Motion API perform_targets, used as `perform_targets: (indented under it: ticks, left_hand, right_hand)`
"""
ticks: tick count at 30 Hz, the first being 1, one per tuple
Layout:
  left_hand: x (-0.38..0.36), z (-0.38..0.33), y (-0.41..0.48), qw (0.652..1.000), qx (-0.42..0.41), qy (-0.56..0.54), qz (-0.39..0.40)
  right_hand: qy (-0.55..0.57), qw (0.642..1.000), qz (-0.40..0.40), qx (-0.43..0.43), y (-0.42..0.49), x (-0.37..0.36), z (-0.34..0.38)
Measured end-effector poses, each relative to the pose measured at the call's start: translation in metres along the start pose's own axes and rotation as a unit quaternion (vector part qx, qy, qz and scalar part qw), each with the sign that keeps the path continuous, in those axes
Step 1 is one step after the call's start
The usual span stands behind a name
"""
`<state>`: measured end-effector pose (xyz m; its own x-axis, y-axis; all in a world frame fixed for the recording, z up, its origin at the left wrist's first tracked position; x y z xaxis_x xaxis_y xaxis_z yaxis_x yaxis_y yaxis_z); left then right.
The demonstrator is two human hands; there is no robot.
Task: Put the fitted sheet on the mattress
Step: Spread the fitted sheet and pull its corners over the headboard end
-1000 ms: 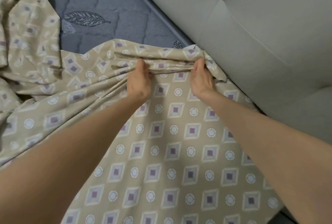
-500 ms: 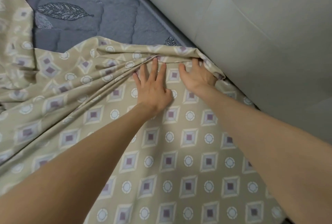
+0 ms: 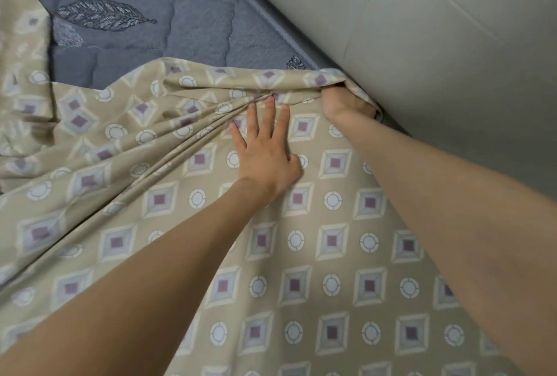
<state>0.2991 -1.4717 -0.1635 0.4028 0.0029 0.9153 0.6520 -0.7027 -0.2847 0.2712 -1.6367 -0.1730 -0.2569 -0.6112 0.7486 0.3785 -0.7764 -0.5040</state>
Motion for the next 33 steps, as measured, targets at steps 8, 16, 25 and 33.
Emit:
perform_targets:
  ticks: [8,16,25,33]
  left_hand:
    - [0.009,-0.005,0.0,0.997,0.025,0.032,0.06]
    - [0.008,-0.004,0.001,0.997,0.024,0.037,0.058]
    - [0.003,0.0,0.003,0.999,0.015,0.012,0.034]
    - [0.005,-0.004,-0.001,0.996,0.043,0.058,0.053]
  right_hand:
    - [-0.117,0.904,-0.302,0.279,-0.09,-0.002,-0.042]
    - [-0.18,0.954,-0.168,0.169,-0.048,-0.004,-0.035]
    - [-0.07,0.996,-0.019,0.058,-0.004,0.009,-0.023]
    - [-0.114,0.959,-0.201,0.165,-0.061,0.016,-0.075]
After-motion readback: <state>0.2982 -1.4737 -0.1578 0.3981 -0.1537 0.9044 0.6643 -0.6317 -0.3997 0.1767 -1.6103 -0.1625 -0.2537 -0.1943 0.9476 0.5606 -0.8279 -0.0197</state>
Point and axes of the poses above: each hand's wrist, its own y-axis towards the middle knuckle, its own x-axis out of the back of the hand, z = x × y, the point moved 5 cm from there along y, towards the middle knuckle, and after that the axes turned 1 degree about -z, right-handed, at the moved point
